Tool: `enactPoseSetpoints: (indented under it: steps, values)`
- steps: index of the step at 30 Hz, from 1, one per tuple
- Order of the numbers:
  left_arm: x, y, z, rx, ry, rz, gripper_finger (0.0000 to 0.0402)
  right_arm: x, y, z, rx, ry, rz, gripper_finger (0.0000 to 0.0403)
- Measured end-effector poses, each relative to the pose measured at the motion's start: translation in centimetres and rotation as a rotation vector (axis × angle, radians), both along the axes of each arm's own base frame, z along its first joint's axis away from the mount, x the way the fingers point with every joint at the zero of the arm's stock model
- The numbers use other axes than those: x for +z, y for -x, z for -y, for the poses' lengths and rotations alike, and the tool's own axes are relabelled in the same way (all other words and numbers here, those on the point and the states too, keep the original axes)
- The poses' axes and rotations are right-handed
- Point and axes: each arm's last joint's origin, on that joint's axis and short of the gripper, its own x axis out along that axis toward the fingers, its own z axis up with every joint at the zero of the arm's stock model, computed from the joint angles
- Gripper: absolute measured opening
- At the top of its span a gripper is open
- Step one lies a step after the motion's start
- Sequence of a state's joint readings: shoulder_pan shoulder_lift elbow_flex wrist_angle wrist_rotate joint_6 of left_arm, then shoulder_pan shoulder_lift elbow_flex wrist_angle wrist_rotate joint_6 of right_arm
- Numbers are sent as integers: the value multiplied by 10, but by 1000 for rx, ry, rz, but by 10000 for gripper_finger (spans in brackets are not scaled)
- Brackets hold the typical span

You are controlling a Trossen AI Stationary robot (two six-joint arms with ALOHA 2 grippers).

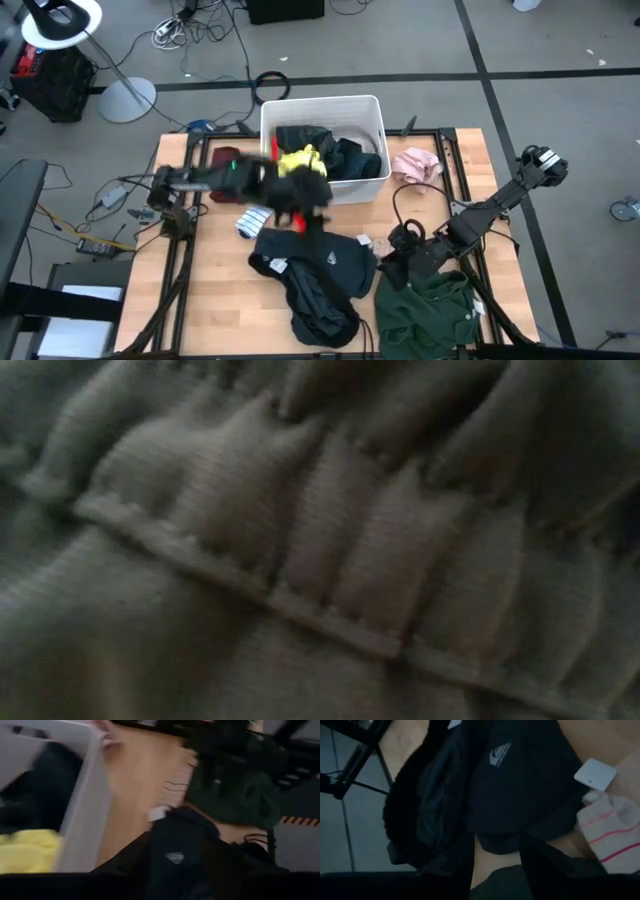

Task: Sort clothes
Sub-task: Put the dark blue shorts into the white bin

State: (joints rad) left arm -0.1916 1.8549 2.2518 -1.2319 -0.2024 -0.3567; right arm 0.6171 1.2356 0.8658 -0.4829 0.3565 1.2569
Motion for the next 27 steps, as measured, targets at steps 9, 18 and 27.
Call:
enactPoseSetpoints:
  steps: [9, 18, 27]
  values:
    - [-48, 5, 74, 43, -38, -57, 169, 21, 10, 14, 42, 19, 78, 155]
    - [-87, 20, 114, 21, -11, -88, 128, 27, 7, 26, 54, 17, 102, 148]
    - [-106, 67, 108, 22, -12, -40, 121, 43, -9, 30, 47, 11, 160, 129]
